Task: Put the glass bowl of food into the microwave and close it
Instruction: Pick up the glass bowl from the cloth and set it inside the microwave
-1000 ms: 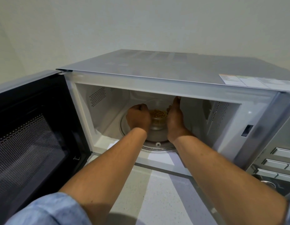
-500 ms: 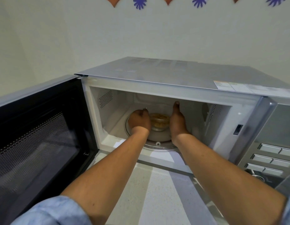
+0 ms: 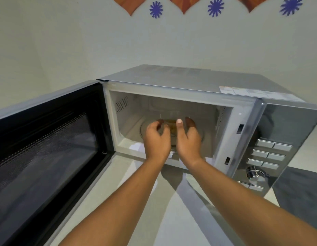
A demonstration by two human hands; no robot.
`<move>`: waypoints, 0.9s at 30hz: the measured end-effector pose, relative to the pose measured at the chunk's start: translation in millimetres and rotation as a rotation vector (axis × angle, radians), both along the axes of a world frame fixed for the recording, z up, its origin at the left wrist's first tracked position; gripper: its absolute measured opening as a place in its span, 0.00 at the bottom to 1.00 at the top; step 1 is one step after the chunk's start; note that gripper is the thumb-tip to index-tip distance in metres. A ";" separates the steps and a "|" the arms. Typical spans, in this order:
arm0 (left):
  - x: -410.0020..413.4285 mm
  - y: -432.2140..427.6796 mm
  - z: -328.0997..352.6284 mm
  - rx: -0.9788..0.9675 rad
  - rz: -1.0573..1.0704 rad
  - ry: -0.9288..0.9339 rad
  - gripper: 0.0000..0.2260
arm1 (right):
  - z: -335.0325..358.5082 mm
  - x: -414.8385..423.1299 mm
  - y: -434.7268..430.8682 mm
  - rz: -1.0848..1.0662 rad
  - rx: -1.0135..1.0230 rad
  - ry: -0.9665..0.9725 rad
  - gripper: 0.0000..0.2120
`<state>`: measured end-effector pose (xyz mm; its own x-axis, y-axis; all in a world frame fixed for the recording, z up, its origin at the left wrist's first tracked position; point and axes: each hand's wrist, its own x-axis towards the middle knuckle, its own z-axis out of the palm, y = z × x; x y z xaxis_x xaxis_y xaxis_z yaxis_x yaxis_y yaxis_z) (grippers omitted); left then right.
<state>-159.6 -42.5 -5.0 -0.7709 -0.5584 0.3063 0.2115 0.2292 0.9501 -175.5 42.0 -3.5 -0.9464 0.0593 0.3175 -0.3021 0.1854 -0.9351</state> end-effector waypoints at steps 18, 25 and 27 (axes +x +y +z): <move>168.2 17.8 -97.0 -0.945 -0.209 -0.543 0.29 | -101.0 150.9 103.0 0.146 0.952 0.106 0.33; 182.4 17.6 -100.1 -1.004 -0.233 -0.599 0.29 | -104.9 152.3 101.4 0.139 1.088 0.030 0.35; 186.3 17.6 -98.2 -0.980 -0.271 -0.616 0.31 | -104.6 152.4 102.4 0.143 1.087 0.020 0.35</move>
